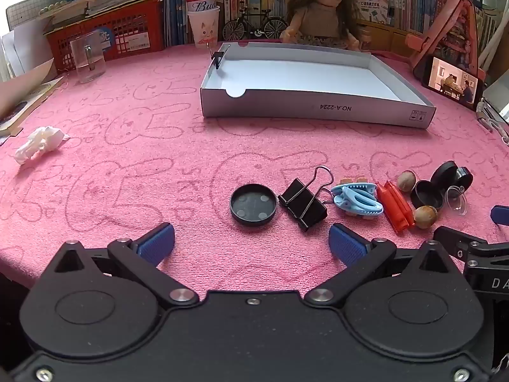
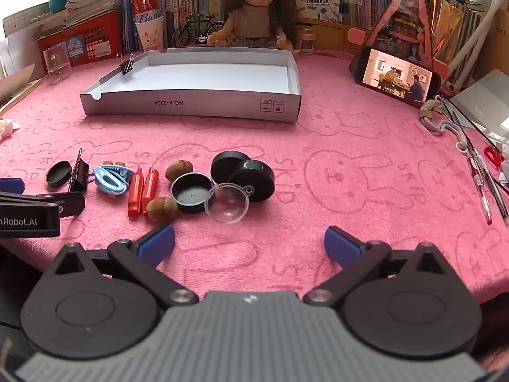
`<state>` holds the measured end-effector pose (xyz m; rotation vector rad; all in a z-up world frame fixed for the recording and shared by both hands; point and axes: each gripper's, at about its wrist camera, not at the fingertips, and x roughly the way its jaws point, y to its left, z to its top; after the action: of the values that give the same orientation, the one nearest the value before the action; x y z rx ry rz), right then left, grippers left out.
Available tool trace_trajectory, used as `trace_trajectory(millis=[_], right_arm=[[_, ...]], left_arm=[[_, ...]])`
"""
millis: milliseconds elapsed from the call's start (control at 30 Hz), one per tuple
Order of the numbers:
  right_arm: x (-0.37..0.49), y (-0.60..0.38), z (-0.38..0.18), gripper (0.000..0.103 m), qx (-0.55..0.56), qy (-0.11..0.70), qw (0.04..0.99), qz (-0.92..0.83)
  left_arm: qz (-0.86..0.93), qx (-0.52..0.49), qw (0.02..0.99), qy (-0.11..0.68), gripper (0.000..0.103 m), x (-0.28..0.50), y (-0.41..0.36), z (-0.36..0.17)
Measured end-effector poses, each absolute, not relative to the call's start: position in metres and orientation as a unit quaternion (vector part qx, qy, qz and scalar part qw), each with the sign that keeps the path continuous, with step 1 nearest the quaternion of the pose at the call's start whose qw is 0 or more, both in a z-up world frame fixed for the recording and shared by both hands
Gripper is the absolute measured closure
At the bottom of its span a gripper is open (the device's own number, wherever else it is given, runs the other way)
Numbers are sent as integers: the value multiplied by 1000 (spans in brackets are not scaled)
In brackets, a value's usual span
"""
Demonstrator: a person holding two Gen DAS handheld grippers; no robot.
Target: Organize rigid objects
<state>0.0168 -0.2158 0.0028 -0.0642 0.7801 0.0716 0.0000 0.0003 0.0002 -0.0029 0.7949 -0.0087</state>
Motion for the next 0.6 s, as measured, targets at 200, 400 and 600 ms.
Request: trace_trajectory(millis=[200,400,600], right_arm=[[17,-215,3,0,-33,381,923,34],[16,-215,3,0,-32,381,923,34],[16,-214,4,0,-32,381,923,34]], left_arm=[[-4,3,921,389,0,1,0,1],[-3,3,922,388,0,0,0,0],[-3,3,922,388,0,0,0,0]])
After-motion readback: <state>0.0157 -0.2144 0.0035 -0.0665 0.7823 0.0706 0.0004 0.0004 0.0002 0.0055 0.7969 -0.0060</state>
